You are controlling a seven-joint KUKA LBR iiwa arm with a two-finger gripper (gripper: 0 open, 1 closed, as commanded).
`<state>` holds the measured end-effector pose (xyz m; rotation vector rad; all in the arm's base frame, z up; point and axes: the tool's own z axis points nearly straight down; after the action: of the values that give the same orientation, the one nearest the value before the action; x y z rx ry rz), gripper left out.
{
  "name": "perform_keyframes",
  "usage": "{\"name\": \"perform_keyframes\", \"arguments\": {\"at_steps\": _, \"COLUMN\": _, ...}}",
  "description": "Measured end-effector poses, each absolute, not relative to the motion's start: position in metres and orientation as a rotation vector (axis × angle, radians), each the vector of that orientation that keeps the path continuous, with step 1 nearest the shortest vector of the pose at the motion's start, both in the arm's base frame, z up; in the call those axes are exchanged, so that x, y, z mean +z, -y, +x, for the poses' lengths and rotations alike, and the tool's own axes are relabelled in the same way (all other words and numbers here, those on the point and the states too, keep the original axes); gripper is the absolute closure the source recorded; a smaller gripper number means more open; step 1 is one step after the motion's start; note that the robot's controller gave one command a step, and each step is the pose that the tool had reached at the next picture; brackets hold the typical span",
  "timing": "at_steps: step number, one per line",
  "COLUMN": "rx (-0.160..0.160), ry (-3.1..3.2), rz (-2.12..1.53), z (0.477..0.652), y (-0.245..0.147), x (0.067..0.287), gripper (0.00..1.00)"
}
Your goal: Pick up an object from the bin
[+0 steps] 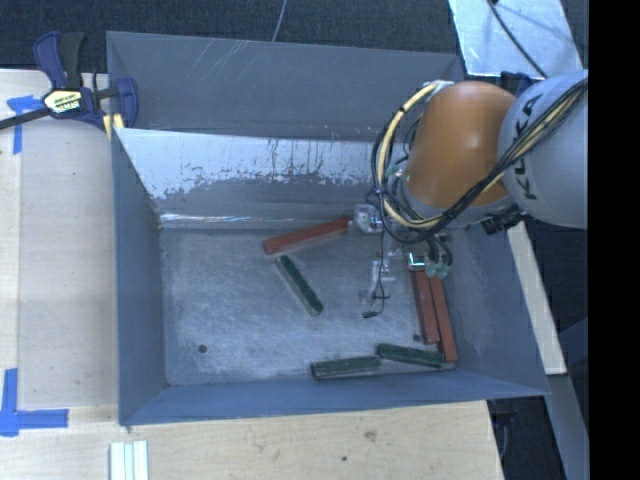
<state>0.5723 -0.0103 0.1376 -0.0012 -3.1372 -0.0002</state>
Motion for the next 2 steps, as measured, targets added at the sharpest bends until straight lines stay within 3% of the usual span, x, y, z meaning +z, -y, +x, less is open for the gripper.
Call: {"name": "perform_keyframes", "arguments": {"at_steps": 2, "rx": 0.001, "ry": 3.148, "rz": -0.015, "z": 0.5773, "y": 0.0086, "x": 0.1391, "gripper": 0.0}}
